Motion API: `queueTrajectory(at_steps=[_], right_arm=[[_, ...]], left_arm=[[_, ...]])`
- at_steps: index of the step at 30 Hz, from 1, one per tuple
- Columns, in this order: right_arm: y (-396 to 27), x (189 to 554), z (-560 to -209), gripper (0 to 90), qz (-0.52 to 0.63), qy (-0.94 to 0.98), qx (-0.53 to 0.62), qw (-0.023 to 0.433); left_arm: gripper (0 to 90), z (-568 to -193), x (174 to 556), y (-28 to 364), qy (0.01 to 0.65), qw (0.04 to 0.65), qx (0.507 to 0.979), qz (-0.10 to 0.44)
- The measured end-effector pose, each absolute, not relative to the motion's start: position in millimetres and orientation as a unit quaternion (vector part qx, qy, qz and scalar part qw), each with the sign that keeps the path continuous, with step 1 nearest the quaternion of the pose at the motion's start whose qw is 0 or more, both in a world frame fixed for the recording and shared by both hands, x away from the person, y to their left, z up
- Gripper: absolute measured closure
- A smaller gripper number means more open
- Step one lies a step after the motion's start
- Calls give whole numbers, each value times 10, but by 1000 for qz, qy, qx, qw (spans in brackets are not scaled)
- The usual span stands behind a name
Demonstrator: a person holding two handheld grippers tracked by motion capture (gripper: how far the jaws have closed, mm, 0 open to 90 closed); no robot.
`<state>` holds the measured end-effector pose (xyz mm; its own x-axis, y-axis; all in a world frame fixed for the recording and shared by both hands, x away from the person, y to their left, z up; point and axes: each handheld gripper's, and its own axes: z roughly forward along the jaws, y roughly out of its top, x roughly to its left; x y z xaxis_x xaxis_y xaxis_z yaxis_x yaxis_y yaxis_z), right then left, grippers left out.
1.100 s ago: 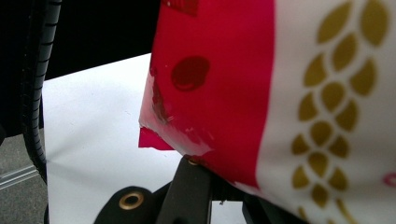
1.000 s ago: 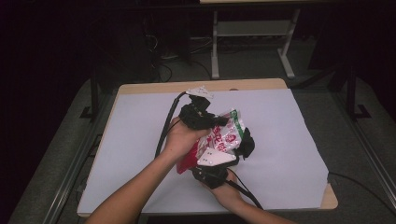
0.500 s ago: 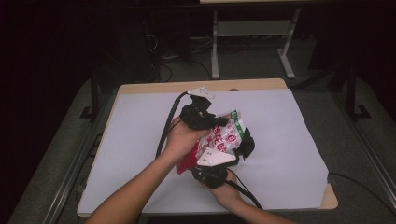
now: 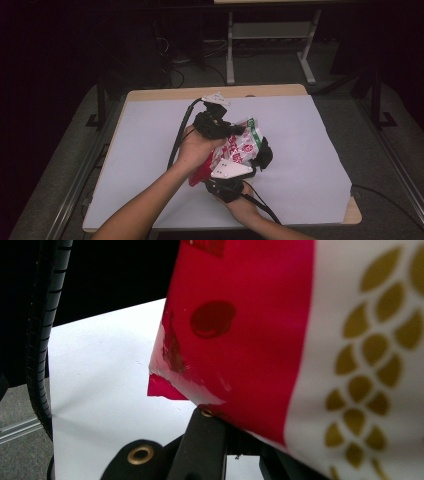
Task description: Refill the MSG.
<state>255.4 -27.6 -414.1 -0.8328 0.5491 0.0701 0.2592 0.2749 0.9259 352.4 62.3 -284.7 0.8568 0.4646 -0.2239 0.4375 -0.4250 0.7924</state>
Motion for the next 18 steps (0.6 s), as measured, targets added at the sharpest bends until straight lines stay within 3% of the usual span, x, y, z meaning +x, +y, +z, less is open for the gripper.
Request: queueTrajectory(at_steps=[18], right_arm=[[-260,2549,-4141,900,543,789,254,135]], left_arm=[[900,-2841,3511,597,278,463,841,24]])
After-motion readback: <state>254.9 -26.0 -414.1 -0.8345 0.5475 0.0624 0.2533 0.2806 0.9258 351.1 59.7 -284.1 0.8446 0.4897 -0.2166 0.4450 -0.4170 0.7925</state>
